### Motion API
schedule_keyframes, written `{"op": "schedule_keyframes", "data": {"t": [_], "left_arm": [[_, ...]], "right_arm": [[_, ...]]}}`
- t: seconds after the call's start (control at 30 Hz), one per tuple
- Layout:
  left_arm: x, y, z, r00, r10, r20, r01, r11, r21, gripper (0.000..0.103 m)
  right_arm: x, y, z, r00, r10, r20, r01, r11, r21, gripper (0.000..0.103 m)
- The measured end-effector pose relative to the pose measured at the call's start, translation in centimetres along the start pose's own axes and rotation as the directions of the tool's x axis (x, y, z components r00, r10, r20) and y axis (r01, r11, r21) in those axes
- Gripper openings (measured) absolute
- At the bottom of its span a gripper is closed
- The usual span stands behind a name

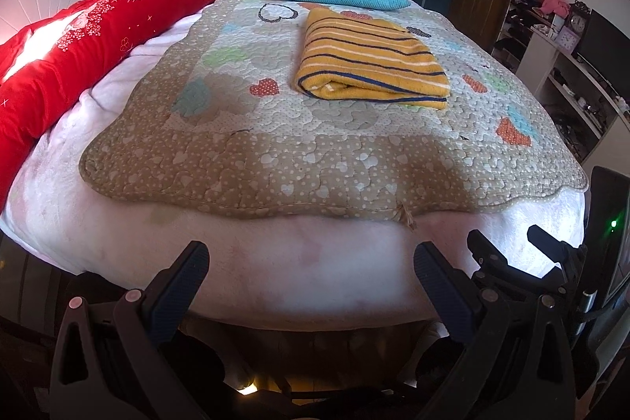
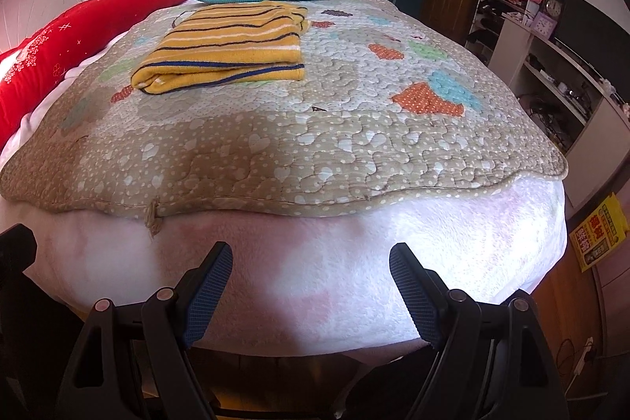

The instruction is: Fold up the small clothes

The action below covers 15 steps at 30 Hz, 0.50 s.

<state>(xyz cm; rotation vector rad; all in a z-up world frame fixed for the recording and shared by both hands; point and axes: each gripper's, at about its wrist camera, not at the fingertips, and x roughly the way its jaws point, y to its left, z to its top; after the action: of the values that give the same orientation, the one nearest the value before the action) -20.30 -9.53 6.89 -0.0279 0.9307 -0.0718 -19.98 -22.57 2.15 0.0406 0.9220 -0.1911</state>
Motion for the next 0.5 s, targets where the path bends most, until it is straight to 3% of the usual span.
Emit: {"op": "schedule_keyframes", "data": {"t": [0.5], "left_arm": [[0.85,0.02,-0.17,0.999,-0.009,-0.039,0.009,1.0,-0.007,0.103]], "right_arm": [[0.4,-0.53,-0.15,1.0,-0.002,-0.012,0.002,1.0,0.025,0.086]]}}
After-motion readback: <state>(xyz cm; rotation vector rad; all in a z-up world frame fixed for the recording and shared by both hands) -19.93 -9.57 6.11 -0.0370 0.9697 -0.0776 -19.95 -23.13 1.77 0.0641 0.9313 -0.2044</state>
